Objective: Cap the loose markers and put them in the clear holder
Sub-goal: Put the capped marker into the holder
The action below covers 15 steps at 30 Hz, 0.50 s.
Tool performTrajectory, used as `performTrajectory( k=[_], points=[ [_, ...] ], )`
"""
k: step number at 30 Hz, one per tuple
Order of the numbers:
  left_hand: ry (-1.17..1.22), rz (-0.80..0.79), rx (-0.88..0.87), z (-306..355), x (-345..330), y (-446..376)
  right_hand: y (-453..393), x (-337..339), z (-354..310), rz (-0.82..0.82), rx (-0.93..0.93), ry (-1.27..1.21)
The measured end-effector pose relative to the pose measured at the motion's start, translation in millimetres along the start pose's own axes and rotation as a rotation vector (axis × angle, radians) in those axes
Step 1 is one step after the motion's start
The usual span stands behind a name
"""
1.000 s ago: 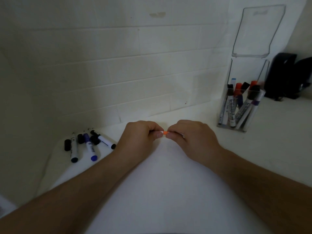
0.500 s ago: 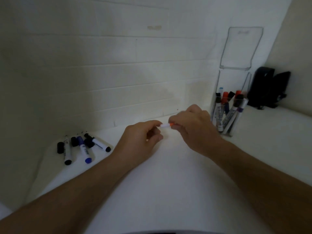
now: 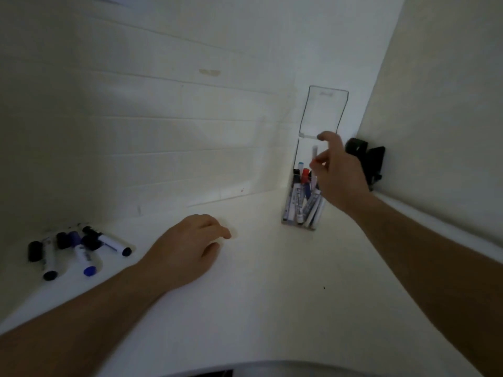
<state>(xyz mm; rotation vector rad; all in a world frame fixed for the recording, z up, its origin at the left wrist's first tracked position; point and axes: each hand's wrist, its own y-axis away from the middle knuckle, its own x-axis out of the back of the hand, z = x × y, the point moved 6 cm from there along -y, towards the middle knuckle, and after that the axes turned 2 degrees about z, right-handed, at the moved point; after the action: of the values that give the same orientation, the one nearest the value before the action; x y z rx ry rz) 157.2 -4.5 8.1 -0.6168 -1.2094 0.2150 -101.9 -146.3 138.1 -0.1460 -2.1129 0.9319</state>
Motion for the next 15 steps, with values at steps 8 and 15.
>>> performTrajectory(
  k=[8,15],
  points=[
    [-0.006,0.020,0.001,-2,1,3,3,-19,13,-0.021,0.012,0.468],
    [-0.031,0.022,-0.047,0,0,0,6,-21,20,-0.096,-0.024,0.483]
  ],
)
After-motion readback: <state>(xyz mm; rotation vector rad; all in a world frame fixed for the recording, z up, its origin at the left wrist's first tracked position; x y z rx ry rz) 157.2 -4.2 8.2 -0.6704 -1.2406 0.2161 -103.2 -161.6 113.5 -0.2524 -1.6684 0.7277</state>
